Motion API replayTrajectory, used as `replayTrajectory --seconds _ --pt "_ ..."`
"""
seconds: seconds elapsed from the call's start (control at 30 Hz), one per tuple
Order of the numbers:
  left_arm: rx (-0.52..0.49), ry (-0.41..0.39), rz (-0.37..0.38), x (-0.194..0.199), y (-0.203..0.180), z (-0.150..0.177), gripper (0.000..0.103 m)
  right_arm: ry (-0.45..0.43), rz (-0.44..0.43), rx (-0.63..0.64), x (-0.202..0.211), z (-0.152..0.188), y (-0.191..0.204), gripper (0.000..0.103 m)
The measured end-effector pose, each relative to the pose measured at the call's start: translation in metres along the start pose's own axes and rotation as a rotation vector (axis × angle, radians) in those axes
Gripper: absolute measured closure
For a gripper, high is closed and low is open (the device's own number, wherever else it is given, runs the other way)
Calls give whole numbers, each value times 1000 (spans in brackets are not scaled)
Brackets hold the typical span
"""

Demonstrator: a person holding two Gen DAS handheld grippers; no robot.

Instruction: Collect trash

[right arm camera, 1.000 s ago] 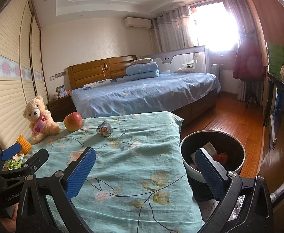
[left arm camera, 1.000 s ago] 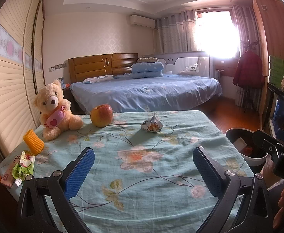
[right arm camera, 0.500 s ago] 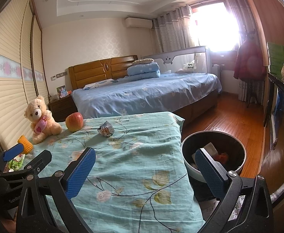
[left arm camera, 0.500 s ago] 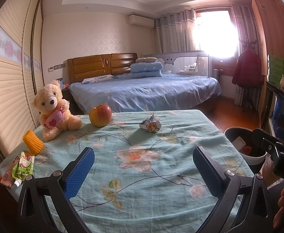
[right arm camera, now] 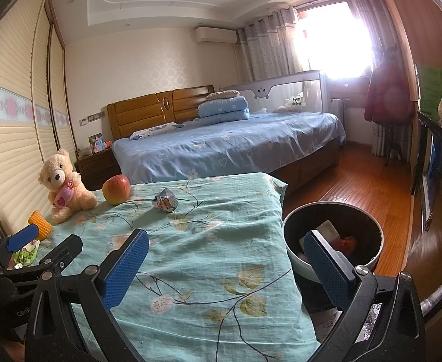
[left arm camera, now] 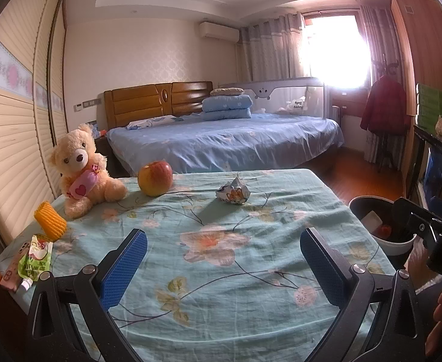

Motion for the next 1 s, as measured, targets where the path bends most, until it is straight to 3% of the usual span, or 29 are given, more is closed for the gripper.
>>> replayTrajectory --seconds 0.7,1.0 --pt "-7 11 11 -7 -1 -2 1 8 -4 -6 0 1 2 0" --pt "23 71 22 -21 8 1 1 75 -9 -23 -13 11 10 0"
Point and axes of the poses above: each gripper's, at about its wrist camera, not at the fingertips, and x roughly against the way its jaws point, y to its left, z to its underside, the point moved 10 cm from there along -x, roughly the way its jaws point, and after that the axes turned 3 degrees about x, right-handed, at the moved point
